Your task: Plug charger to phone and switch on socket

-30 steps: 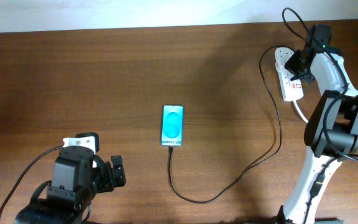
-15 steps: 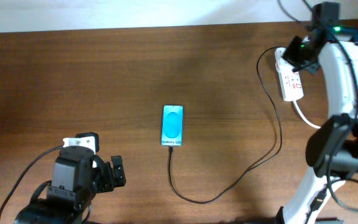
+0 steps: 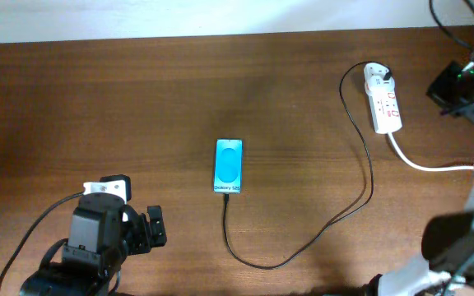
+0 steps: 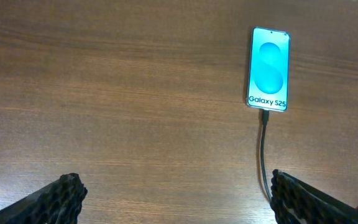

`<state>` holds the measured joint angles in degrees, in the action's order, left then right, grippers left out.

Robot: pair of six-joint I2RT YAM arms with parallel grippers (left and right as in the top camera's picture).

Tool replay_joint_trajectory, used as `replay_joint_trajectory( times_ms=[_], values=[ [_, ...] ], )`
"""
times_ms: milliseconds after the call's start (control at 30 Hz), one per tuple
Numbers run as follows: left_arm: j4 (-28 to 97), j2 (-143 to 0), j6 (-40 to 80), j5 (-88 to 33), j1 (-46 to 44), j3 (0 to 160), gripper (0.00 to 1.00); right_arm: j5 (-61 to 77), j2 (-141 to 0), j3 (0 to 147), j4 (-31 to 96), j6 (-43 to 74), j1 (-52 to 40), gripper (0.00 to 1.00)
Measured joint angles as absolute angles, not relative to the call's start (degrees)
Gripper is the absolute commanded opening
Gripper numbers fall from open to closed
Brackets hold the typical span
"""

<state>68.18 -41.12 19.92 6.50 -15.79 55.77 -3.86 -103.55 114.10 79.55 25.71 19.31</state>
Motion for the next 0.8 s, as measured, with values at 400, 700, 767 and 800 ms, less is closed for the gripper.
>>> replay_joint_trajectory(
  times_ms=[400, 700, 767, 800],
  values=[
    [68.16, -41.12, 19.92, 6.5, -15.79, 55.77, 0.99, -0.34, -76.97, 114.1, 87.77, 24.58, 19.31, 0.04],
    [68.18, -41.12, 19.9, 6.48, -15.79, 55.77, 0.99, 3.66, -61.87, 114.13, 96.88, 20.56, 19.31, 0.56],
    [68.18, -41.12, 19.92, 6.48, -15.79, 55.77, 0.99, 4.16, -56.99, 114.13, 96.97, 20.49, 19.31, 0.99],
    [68.2, -41.12, 19.9, 6.48, -15.79, 55.77, 0.99, 4.23, -54.87, 114.17, 96.97, 20.47, 19.31, 0.98]
  ],
)
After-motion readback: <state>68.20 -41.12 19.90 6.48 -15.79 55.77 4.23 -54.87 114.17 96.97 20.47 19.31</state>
